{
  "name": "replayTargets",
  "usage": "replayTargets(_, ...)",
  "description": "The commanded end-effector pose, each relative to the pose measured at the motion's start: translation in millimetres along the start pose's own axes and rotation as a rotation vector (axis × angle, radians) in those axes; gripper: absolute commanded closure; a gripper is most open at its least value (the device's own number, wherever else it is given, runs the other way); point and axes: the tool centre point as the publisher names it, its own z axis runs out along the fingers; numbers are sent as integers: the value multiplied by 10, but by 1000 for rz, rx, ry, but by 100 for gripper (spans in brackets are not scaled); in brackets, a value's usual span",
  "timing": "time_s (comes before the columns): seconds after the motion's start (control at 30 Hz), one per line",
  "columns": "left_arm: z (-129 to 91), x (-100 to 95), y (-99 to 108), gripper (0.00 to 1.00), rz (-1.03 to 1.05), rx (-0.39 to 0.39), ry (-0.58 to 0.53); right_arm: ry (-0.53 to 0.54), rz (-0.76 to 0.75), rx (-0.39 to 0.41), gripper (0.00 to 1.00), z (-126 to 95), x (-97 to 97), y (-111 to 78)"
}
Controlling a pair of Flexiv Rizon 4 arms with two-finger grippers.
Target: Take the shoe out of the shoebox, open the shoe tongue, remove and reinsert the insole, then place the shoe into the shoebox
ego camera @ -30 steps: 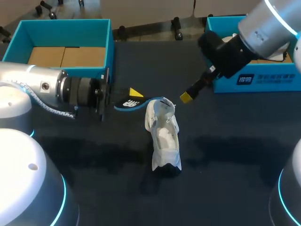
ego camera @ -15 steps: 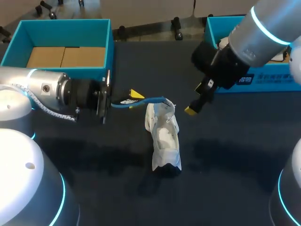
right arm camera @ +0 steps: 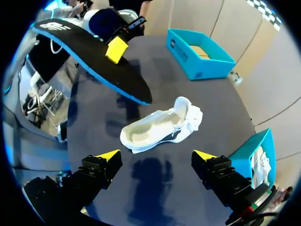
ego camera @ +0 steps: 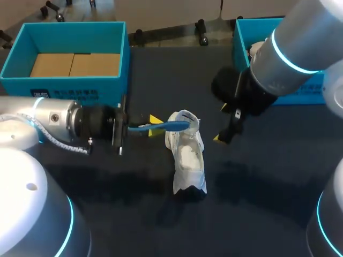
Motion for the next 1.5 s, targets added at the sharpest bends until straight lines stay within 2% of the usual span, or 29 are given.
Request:
replayTargets(0.03, 36, 54, -16, 100, 0, -6, -20, 2, 10, 12, 0, 66, -8, -10)
replayTargets(0.37, 102, 64, 149, 100, -23, -16, -60, 2, 10, 12, 0, 66, -8, -10)
replayTargets(0.47, 119, 71, 180, 100, -25, -19, -60, -2, -73, 43, 0, 167, -1, -74)
replayTargets(0.5, 124, 69, 198, 100, -28, -21, -64, -18, -106, 20, 0, 181, 0, -94)
replayTargets(0.63, 133, 71, 260, 100, -48, -21, -85, -28, -147, 35, 0, 238, -6, -185)
replayTargets(0.87, 154, 100, 274, 100, -73, -32, -105, -15, -224, 19, 0, 327, -31, -272)
replayTargets(1.0, 158, 98, 263, 100, -79, -34, -117, -10, -235, 32, 0, 333, -43, -389)
replayTargets(1.23, 180, 119, 301, 100, -102, -42, -145, -17, -369, 33, 0, 317, -92, -497)
replayTargets(1.5, 243, 187, 306, 100, -105, -57, -150, 11, -364, 34, 0, 369, -186, -523)
